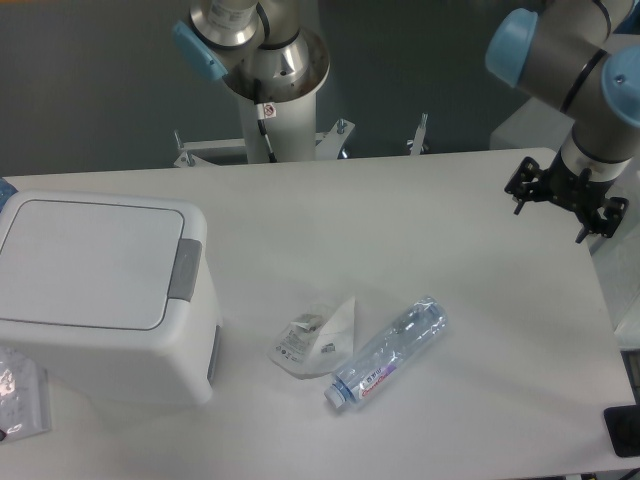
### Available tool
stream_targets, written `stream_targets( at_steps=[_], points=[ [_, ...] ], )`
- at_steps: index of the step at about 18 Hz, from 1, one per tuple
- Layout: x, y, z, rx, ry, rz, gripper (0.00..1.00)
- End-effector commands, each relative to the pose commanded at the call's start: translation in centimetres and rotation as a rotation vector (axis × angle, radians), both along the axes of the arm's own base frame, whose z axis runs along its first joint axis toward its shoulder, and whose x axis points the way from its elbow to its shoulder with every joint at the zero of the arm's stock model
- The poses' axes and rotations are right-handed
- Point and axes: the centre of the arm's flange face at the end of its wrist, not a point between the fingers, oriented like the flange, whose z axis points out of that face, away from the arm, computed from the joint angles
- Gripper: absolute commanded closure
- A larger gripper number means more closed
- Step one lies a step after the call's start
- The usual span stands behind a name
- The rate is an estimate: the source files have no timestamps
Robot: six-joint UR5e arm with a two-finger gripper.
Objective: Open the trash can
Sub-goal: 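Lower the open gripper from its raised pose toward the table, then move the gripper across the table to the trash can lid edge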
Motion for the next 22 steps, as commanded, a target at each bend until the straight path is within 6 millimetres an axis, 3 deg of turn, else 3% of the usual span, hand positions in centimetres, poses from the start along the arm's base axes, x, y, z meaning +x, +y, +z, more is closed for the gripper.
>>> stream_targets(
  at_steps=[9, 11, 16, 20, 22],
  points=[
    [0.8, 1.7, 0.5, 0.111, -0.026, 0.033, 0.0],
    [1.4, 2.2, 1.5, 0.163, -0.033, 0.131, 0.0],
    [3.9, 6.0, 3.7, 0.213, -0.041, 0.326, 0.0],
    [5.6, 7.6, 7.1, 0.352, -0.081, 0.441, 0.0],
    [7.5, 10.0, 8.8, 0.431, -0.112, 0.482, 0.0]
  ],
)
